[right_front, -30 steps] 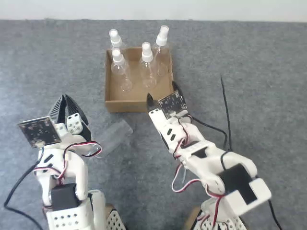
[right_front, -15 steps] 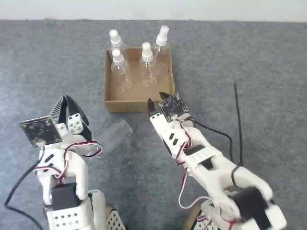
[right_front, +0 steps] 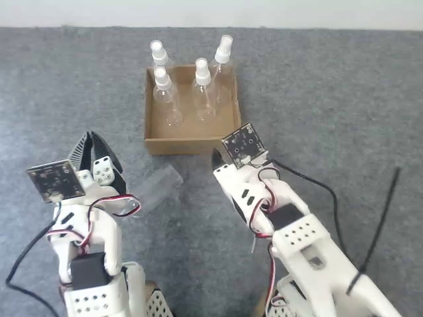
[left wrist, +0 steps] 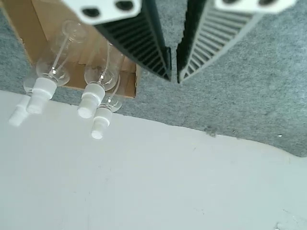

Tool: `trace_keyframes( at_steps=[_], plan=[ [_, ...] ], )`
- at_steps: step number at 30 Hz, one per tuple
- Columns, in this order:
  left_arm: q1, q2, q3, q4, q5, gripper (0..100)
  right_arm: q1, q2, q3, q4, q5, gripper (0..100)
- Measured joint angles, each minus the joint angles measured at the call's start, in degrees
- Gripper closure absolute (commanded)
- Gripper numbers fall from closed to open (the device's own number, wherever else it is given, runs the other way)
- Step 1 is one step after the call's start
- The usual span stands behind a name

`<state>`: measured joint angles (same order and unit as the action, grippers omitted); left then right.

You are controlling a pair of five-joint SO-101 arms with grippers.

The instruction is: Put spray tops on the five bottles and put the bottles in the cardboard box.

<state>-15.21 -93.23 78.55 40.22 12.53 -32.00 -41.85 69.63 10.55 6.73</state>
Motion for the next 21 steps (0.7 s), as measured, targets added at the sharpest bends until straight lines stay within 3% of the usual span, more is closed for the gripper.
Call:
trace_keyframes(
  at_steps=[10, 16, 21],
  plan=[
    [-0.3, 0.0, 1.0, -1.2, 0.0, 99, 0.0, -4.0, -10.0, 25.7, 0.0, 89.9],
    [-4.2, 0.0, 1.0, -3.3, 0.0, 99, 0.0, -4.0, -13.5, 31.0, -0.8, 81.4],
    [-8.6, 0.0, 1.0, -4.3, 0.3, 99, -5.5, -4.0, -16.3, 36.0, -1.1, 75.6]
  ],
)
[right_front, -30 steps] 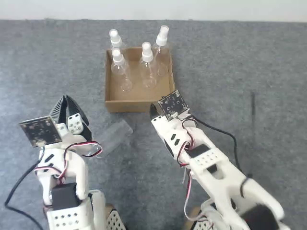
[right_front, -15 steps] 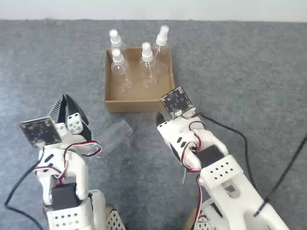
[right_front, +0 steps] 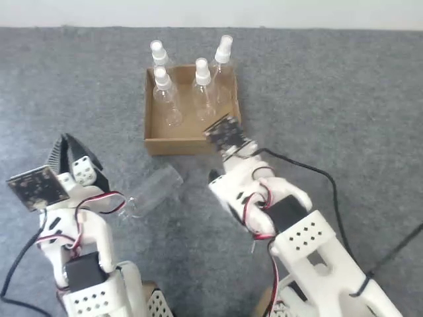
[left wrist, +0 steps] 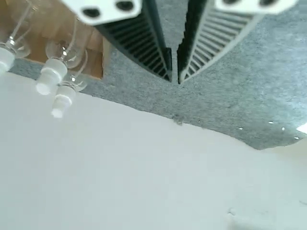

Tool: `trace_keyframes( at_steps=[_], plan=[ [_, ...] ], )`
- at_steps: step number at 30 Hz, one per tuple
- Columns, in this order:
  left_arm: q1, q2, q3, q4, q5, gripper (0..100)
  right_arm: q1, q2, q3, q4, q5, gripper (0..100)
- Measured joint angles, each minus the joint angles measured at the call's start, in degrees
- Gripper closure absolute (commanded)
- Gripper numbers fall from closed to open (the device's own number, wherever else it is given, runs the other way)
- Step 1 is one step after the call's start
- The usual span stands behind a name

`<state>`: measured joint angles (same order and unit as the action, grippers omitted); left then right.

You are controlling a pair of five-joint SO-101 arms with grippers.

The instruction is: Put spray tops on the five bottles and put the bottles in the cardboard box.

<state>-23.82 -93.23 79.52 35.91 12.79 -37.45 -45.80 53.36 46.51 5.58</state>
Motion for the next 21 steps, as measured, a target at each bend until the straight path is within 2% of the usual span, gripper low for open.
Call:
trace_keyframes(
  at_steps=[3, 8, 12, 21],
  plan=[
    [-1.7, 0.0, 0.0, -1.3, 0.0, 99, -4.4, 0.0, -1.5, 2.5, 0.3, 75.7],
    [-4.2, 0.0, 0.0, -1.3, 0.3, 94, -9.6, 0.0, -1.8, 3.7, 7.4, 75.6],
    [-7.0, 0.0, 0.0, -1.3, 4.7, 94, -10.5, 1.3, -5.3, 5.2, 12.6, 75.3],
    [-8.0, 0.0, 0.0, -1.3, 5.5, 94, -14.7, 24.5, -23.2, 14.0, 26.3, 75.3]
  ],
)
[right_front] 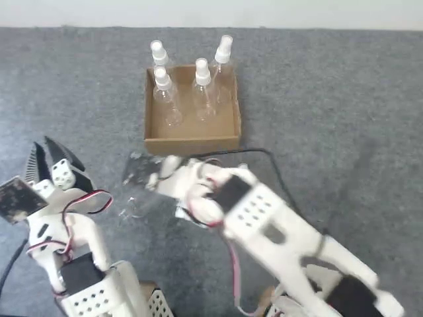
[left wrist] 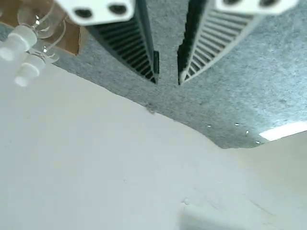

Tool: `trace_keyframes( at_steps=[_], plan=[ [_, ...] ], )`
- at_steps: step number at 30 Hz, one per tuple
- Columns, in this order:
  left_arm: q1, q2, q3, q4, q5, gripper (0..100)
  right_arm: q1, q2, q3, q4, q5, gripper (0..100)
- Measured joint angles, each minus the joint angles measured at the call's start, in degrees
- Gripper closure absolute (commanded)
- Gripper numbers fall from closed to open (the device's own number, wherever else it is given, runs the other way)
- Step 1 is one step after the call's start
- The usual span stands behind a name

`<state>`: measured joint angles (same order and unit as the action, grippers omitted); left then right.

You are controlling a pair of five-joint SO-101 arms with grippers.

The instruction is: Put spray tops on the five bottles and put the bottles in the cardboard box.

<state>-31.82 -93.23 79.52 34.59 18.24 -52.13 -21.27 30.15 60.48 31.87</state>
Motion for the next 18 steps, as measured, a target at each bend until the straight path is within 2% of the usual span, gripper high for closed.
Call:
trace_keyframes(
  at_steps=[5, 13, 18],
  plan=[
    [-0.2, 0.0, 0.0, 0.0, 0.0, 94, -2.2, 10.9, -7.4, 2.9, 7.4, 75.3],
    [-6.9, 0.0, 0.0, -2.7, 2.3, 94, -2.2, 18.6, -13.1, 3.2, 17.6, 75.2],
    [-12.5, 0.0, 0.0, -2.7, 5.5, 94, -2.2, 22.2, -16.4, 3.2, 20.3, 75.2]
  ],
)
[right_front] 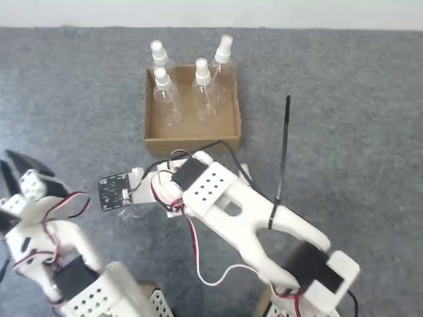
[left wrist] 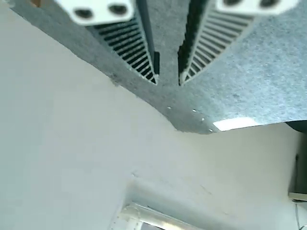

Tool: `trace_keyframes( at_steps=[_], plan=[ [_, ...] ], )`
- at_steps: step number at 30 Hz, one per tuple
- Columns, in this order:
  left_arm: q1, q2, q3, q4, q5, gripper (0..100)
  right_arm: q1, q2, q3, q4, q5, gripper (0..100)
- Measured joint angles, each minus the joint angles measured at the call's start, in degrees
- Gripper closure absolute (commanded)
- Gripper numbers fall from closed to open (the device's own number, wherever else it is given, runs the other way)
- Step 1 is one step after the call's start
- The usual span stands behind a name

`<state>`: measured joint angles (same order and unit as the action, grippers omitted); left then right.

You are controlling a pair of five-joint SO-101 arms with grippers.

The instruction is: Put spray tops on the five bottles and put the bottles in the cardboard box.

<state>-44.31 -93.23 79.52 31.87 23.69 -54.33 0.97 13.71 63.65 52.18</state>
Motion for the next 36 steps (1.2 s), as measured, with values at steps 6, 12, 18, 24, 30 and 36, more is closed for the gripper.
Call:
trace_keyframes(
  at_steps=[6, 12, 18, 24, 30, 36],
  plan=[
    [-8.4, 0.0, 0.0, -1.9, 1.8, 94, -0.4, 5.2, -5.2, 0.0, 0.3, 66.2],
    [-14.1, 0.0, 0.0, -2.1, 5.2, 94, -2.0, 10.8, -10.0, 0.0, 1.0, 64.7],
    [-14.7, 0.0, 0.0, -2.1, 5.1, 94, -3.8, 14.0, -11.5, 0.0, 6.6, 64.7],
    [-14.9, 0.0, 0.0, -2.1, 5.2, 94, -5.6, 16.9, -12.4, 0.0, 9.2, 64.7],
    [-14.9, 0.0, 0.0, -2.1, 5.4, 94, -5.6, 23.2, -17.7, 0.0, 9.3, 64.9],
    [-14.9, 0.0, 0.0, -2.1, 5.4, 94, -5.6, 26.9, -19.8, 0.0, 9.3, 80.6]
  ],
)
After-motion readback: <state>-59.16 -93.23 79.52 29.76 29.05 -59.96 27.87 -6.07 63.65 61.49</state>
